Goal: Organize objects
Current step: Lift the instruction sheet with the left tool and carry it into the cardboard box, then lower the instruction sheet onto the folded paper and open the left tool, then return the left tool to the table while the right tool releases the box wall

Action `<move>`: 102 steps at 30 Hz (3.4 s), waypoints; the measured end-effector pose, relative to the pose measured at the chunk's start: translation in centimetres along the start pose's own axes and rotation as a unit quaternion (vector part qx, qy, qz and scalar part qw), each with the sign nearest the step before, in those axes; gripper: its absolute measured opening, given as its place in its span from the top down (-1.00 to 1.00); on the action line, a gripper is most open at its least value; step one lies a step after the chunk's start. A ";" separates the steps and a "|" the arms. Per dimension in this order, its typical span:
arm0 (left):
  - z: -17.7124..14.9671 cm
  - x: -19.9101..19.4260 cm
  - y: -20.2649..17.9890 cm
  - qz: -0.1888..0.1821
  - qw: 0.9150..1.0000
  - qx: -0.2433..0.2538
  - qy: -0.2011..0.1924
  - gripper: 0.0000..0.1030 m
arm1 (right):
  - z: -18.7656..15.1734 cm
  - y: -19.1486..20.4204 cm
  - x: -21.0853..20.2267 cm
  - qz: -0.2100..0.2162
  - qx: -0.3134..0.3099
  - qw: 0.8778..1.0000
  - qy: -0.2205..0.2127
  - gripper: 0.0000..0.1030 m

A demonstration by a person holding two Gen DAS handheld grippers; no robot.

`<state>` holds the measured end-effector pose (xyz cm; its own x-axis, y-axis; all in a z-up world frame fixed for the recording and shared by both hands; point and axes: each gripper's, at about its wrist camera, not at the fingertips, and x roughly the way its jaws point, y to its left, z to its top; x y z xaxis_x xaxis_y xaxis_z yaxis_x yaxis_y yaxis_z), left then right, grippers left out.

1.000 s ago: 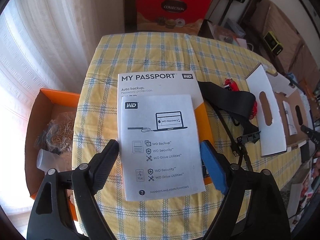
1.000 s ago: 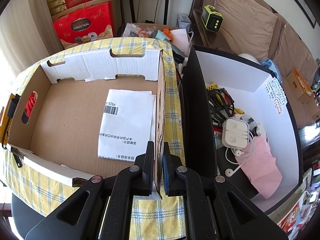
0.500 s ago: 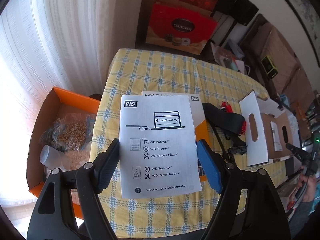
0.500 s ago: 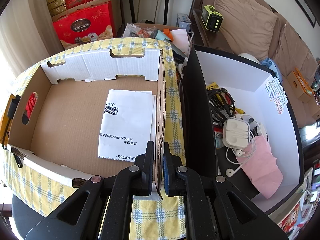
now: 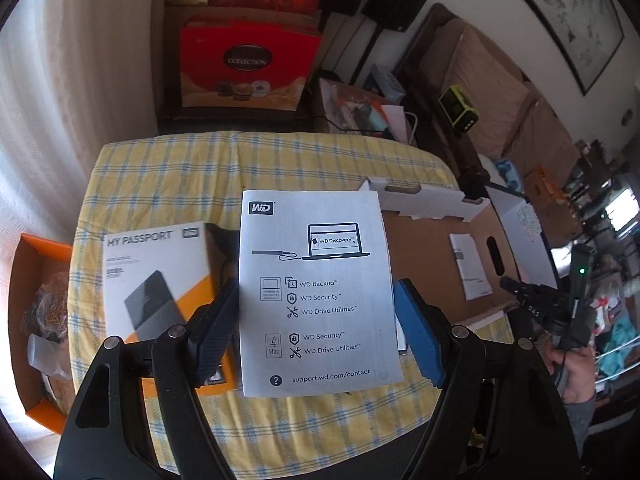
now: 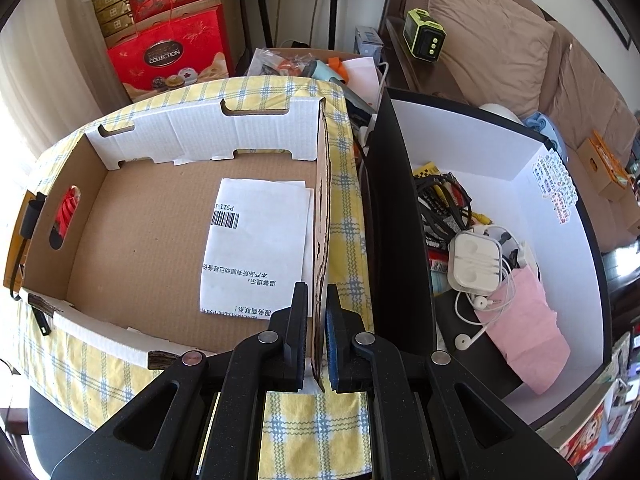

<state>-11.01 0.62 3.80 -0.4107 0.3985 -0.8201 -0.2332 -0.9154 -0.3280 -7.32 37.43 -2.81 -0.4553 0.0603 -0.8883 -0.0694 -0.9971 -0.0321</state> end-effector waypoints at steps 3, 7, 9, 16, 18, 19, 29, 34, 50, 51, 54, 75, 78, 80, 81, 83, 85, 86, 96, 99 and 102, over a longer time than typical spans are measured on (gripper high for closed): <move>0.7 1.2 -3.0 -0.020 1.000 0.010 0.009 -0.43 | -0.2 -0.2 -0.1 0.003 0.003 1.000 -0.001 0.87; 1.8 3.2 -6.3 -0.043 0.999 0.014 0.025 -0.43 | -0.2 -0.2 -0.2 0.005 0.002 1.000 -0.001 0.87; 2.1 4.5 -7.9 -0.047 0.998 0.019 0.034 -0.43 | -0.3 -0.3 -0.3 0.006 0.001 1.000 -0.001 0.87; 2.3 8.4 -12.5 -0.057 0.996 0.026 0.061 -0.43 | -0.5 -0.5 -0.4 0.012 0.002 1.000 -0.004 0.87; 2.3 9.4 -13.6 -0.062 0.996 0.026 0.067 -0.43 | -0.6 -0.6 -0.4 0.014 0.003 1.000 -0.004 0.87; 2.2 9.9 -14.1 -0.064 0.995 0.025 0.070 -0.43 | -0.6 -0.6 -0.5 0.015 0.004 1.000 -0.005 0.87; 1.5 14.2 -17.8 -0.083 0.992 0.011 0.099 -0.43 | -0.7 -1.0 -0.5 0.026 0.012 1.000 -0.007 0.87; 1.2 16.1 -18.4 -0.088 0.990 -0.001 0.111 -0.43 | -0.7 -1.1 -0.5 0.028 0.014 0.999 -0.007 0.87; 0.5 18.9 -20.3 -0.094 0.985 -0.030 0.144 -0.43 | -0.6 -1.2 -0.5 0.032 0.013 0.999 -0.007 0.87; 0.5 19.0 -20.3 -0.095 0.984 -0.034 0.146 -0.43 | -0.6 -1.2 -0.5 0.032 0.013 0.999 -0.007 0.87; 0.2 19.4 -20.3 -0.105 0.981 -0.041 0.156 -0.46 | -0.6 -1.2 -0.5 0.032 0.014 0.999 -0.008 0.87; 0.5 14.6 -18.4 -0.121 0.982 0.002 0.147 -0.61 | -0.7 -1.3 -0.5 0.032 0.015 0.999 -0.007 0.86; 0.5 13.0 -17.9 -0.106 0.985 0.017 0.132 -0.62 | -0.7 -1.3 -0.5 0.031 0.015 0.999 -0.008 0.86; 0.4 12.1 -17.3 -0.097 0.987 0.025 0.124 -0.64 | -0.7 -1.3 -0.5 0.030 0.015 0.999 -0.008 0.86; 0.4 11.7 -17.1 -0.091 0.988 0.029 0.120 -0.67 | -0.6 -1.3 -0.5 0.029 0.014 0.999 -0.008 0.86; 0.4 10.9 -16.4 -0.078 0.990 0.035 0.111 -0.69 | -0.6 -1.3 -0.5 0.028 0.014 0.999 -0.008 0.86; 0.3 10.2 -15.7 -0.066 0.991 0.043 0.104 -0.70 | -0.6 -1.3 -0.5 0.027 0.014 1.000 -0.008 0.86; 0.3 9.7 -15.3 -0.059 0.992 0.046 0.099 -0.72 | -0.6 -1.2 -0.5 0.026 0.014 1.000 -0.007 0.86; -0.2 4.9 -8.8 0.030 0.997 0.056 0.037 -0.80 | -0.7 -1.2 -0.5 0.023 0.013 1.000 -0.009 0.86; -0.4 3.6 -6.3 0.060 0.997 0.052 0.023 -0.87 | -0.8 -1.2 -0.5 0.023 0.014 1.000 -0.009 0.86; -0.6 2.5 -3.5 0.084 0.996 0.037 0.014 -0.93 | -0.8 -1.3 -0.6 0.023 0.015 1.000 -0.009 0.86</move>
<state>-10.66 4.82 2.60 -0.4250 0.2369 -0.8736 -0.2274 -0.9621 -0.1503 -6.25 38.63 -2.65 -0.4750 0.0165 -0.8798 -0.0747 -0.9970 0.0217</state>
